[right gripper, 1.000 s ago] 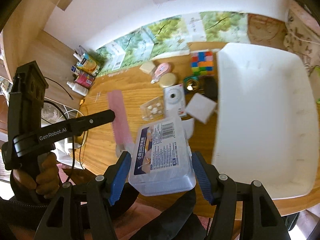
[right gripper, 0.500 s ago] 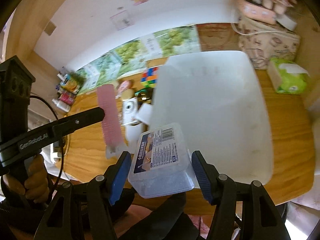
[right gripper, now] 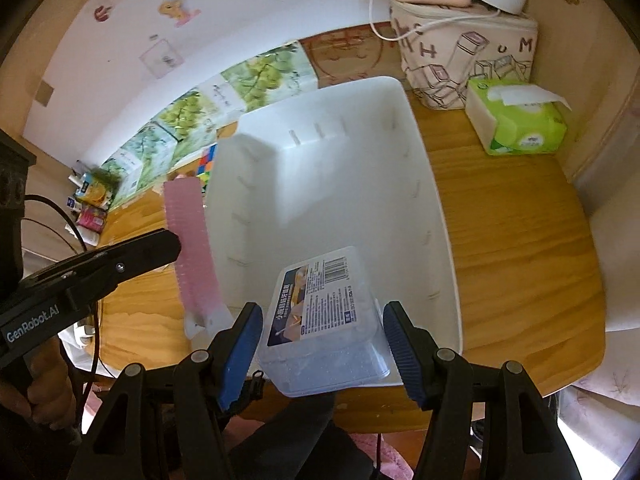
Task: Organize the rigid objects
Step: 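Carry the pink comb and clear toothbrush box over the white tray, then open both tools to drop the comb and box into the tray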
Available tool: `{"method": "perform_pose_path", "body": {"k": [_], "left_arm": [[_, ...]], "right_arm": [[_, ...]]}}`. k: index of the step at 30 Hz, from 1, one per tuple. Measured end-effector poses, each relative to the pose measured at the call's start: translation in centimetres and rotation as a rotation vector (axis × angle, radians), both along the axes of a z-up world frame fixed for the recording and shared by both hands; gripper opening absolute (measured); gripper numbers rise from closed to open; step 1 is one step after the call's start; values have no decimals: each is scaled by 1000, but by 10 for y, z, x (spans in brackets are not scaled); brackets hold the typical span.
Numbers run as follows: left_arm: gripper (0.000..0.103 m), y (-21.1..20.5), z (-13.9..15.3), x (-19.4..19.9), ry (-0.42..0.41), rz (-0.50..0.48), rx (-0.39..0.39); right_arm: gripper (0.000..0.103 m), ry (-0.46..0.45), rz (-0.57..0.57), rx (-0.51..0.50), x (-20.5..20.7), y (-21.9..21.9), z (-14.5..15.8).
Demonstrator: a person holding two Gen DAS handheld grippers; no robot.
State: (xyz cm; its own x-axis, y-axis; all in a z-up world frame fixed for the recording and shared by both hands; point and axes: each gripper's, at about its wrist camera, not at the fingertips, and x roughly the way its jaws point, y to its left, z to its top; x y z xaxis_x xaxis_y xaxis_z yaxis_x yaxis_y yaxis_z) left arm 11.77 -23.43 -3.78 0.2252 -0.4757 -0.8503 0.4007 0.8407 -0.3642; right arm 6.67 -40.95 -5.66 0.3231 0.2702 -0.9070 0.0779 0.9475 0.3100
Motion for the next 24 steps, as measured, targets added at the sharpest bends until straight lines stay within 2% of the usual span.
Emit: {"method": "perform_pose_path", "body": {"k": [17,20,21,22,24], "left_arm": [[12,-9,-9,8,4,0,82],[20,-5,-8,6,0,14,81],[27,-2,-8,5,0,19,81],[40,0,-8,5,0,23,80],[56,5,-7,3,-10,38,71]], "right_arm": [[64,20,-5,32,11,-6,-7],[64,7,-16,26,9,-4,-3],[64,6,-21,21,8,-4,-3],[64,4,-25,20,7,-3,-2],[64,1,-31,20,4,-2,-1]]}}
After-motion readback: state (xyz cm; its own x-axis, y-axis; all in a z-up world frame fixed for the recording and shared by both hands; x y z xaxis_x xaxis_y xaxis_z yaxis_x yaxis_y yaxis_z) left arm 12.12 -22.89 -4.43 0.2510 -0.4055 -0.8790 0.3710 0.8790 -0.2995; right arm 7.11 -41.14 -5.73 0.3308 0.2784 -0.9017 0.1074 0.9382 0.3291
